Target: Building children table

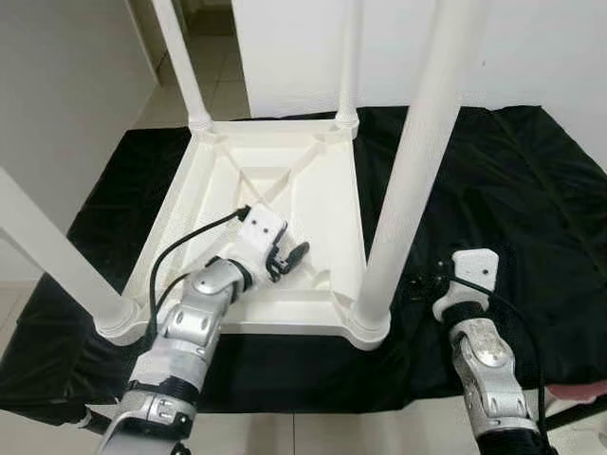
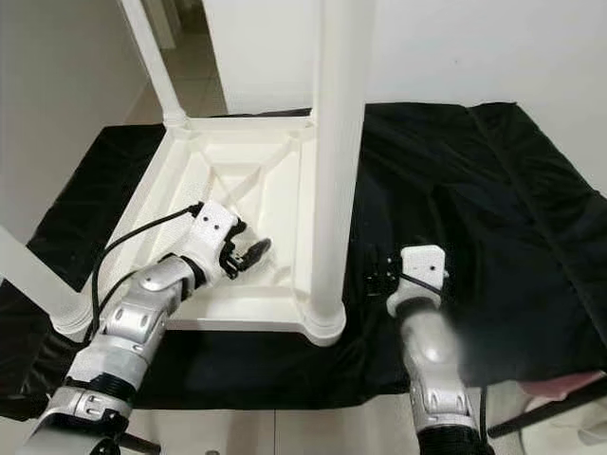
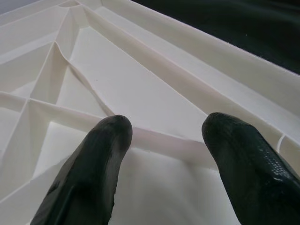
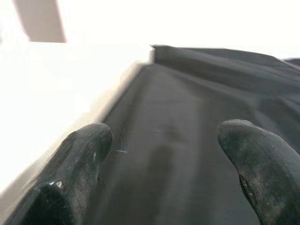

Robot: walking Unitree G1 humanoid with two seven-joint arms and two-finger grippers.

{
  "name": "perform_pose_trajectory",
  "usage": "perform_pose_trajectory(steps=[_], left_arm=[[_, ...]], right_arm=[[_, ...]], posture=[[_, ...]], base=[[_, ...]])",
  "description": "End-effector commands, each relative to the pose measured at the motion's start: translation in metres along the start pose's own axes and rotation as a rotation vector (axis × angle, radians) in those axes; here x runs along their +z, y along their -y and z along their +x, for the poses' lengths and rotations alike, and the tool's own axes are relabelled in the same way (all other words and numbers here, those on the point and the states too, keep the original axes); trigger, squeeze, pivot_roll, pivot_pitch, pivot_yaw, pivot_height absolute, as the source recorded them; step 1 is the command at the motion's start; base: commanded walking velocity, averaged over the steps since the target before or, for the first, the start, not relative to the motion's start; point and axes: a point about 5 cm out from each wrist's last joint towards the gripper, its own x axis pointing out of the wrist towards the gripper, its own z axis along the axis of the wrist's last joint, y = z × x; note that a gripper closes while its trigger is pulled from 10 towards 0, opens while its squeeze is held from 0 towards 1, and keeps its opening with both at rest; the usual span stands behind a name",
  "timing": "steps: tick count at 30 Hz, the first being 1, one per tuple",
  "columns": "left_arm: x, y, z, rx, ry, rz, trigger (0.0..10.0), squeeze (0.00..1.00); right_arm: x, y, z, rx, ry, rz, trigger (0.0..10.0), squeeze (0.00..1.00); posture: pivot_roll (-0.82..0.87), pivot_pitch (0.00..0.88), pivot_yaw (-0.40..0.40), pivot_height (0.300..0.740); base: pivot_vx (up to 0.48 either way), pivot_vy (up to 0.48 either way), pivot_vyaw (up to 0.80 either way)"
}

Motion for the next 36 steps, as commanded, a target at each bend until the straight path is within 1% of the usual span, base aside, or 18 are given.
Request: perform_pose_trajectory(steps=[1,4,5,6,8,10,13,14,15,19,21,22,24,25,28,32,33,36], left_arm=[[-0.006,-0.012,-0.012,0.022,-0.028,0.012,10.0,0.00],[-0.007,-0.017,-0.017,0.027,-0.029,0.002,10.0,0.00],[-0.006,-0.022,-0.025,0.029,-0.014,-0.008,10.0,0.00],[-0.006,-0.028,-0.039,0.030,-0.003,-0.018,10.0,0.00],[-0.006,-0.029,-0.042,0.032,-0.001,-0.019,10.0,0.00],[-0.004,-0.032,-0.051,0.030,0.019,-0.021,10.0,0.00],[-0.003,-0.033,-0.053,0.030,0.022,-0.009,10.0,0.00],[-0.003,-0.033,-0.059,0.021,0.026,0.037,10.0,0.00],[-0.005,-0.033,-0.065,0.015,0.017,0.052,10.0,0.00],[-0.007,-0.031,-0.073,0.004,0.001,0.037,10.0,0.00],[-0.008,-0.023,-0.082,-0.030,-0.009,0.024,10.0,0.00],[-0.008,-0.023,-0.082,-0.030,-0.009,0.024,10.0,0.00],[-0.009,-0.018,-0.087,-0.029,-0.004,-0.022,10.0,0.00],[-0.009,-0.018,-0.087,-0.029,-0.004,-0.022,10.0,0.00],[-0.010,-0.004,-0.092,0.002,0.049,-0.099,10.0,0.00],[-0.010,-0.002,-0.092,0.004,0.057,-0.116,10.0,0.00],[-0.014,0.006,-0.092,0.010,0.065,-0.155,10.0,0.00],[-0.017,0.013,-0.092,0.010,0.062,-0.168,10.0,0.00]], right_arm=[[0.003,0.000,-0.007,0.048,-0.006,0.029,10.0,0.00],[0.006,0.002,-0.012,0.071,-0.004,0.041,10.0,0.00],[0.009,0.007,-0.017,0.103,-0.012,0.034,10.0,0.00],[0.014,0.015,-0.026,0.193,-0.045,0.029,10.0,0.00],[0.015,0.017,-0.028,0.214,-0.053,0.028,10.0,0.00],[0.018,0.027,-0.032,0.260,-0.080,0.033,10.0,0.00],[0.019,0.029,-0.033,0.271,-0.084,0.025,10.0,0.00],[0.022,0.031,-0.036,0.311,-0.094,0.017,10.0,0.00],[0.024,0.032,-0.039,0.347,-0.105,0.016,10.0,0.00],[0.027,0.033,-0.045,0.421,-0.130,0.018,10.0,0.00],[0.029,0.032,-0.052,0.519,-0.171,0.013,10.0,0.00],[0.029,0.032,-0.052,0.519,-0.171,0.013,10.0,0.00],[0.030,0.030,-0.058,0.602,-0.207,0.022,10.0,0.00],[0.030,0.030,-0.058,0.602,-0.207,0.022,10.0,0.00],[0.028,0.018,-0.066,0.743,-0.249,0.043,10.0,0.00],[0.028,0.016,-0.065,0.759,-0.253,0.044,10.0,0.00],[0.027,0.013,-0.062,0.790,-0.255,0.048,10.0,0.00],[0.026,0.010,-0.060,0.819,-0.258,0.057,10.0,0.00]], posture=[[-0.06,0.068,0.107,0.740],[-0.07,0.070,0.109,0.740],[-0.07,0.070,0.110,0.740],[-0.08,0.070,0.110,0.740],[-0.08,0.070,0.110,0.740],[-0.08,0.067,0.105,0.740],[-0.08,0.067,0.105,0.740],[-0.08,0.067,0.098,0.740],[-0.08,0.067,0.098,0.740],[-0.08,0.067,0.094,0.740],[-0.07,0.066,0.088,0.740],[-0.07,0.066,0.088,0.740],[-0.07,0.064,0.087,0.740],[-0.07,0.064,0.087,0.740],[-0.06,0.057,0.076,0.740],[-0.06,0.057,0.076,0.740],[-0.06,0.048,0.068,0.740],[-0.06,0.048,0.068,0.740]], base=[[0.000,0.000,0.00],[0.000,0.000,0.00],[0.000,0.000,0.00],[0.000,0.000,0.00],[0.000,0.000,0.00],[0.000,0.000,0.00],[0.000,0.000,0.00],[0.000,0.000,0.00],[0.000,0.000,0.00],[0.000,0.000,0.00],[0.000,0.000,0.00],[0.000,0.000,0.00],[0.000,0.000,0.00],[0.000,0.000,0.00],[0.000,0.000,0.00],[0.000,0.000,0.00],[0.000,0.000,0.00],[0.000,0.000,0.00]])
